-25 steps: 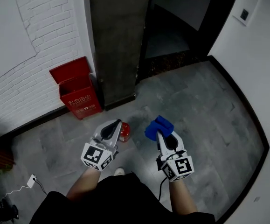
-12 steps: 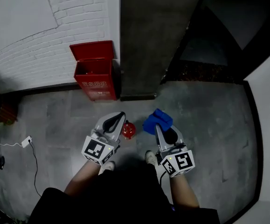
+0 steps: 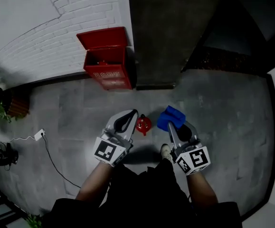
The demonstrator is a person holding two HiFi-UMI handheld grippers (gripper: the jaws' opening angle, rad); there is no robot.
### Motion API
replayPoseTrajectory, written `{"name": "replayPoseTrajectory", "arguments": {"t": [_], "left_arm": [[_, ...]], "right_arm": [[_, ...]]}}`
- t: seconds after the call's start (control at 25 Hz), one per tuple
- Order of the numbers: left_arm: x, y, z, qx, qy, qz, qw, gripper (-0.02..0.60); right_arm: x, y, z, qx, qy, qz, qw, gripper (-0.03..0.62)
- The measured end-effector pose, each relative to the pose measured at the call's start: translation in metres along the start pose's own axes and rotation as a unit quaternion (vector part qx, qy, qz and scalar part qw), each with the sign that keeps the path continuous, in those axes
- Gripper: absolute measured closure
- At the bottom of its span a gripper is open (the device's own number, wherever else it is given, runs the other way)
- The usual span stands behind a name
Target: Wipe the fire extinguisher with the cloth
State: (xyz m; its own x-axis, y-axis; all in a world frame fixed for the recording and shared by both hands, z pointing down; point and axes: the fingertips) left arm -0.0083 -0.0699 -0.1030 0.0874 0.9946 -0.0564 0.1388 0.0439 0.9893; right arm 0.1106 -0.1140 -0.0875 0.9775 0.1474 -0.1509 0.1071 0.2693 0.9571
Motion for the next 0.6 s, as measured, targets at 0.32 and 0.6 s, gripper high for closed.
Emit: {"name": "replayPoseTrajectory", "arguments": {"t": [0.32, 0.6], "left_arm": [[0.004, -0.003, -0.062, -0.042, 0.121, -0.010, 0.9917, 0.580], [0.009, 0.011, -0.076, -0.030, 0.194, -0.046, 0.9794, 0.580]], "right_arm": [[-0.027, 0.017, -0.015, -0.033, 0.169, 0.057, 0.983, 0.522], [-0.025, 0.030, -0.031, -0.038, 0.248, 0.055, 0.966, 0.522]]}}
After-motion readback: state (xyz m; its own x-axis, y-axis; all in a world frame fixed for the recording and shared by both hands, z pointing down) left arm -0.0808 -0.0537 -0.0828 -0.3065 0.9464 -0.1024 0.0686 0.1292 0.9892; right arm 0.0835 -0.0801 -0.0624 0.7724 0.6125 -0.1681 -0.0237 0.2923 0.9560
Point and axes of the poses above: the fingertips, and each gripper's own axes: x backward along the fingers, z to its right, y out of its underside, and after that the axes turned 14 degrees about -y, right-handed
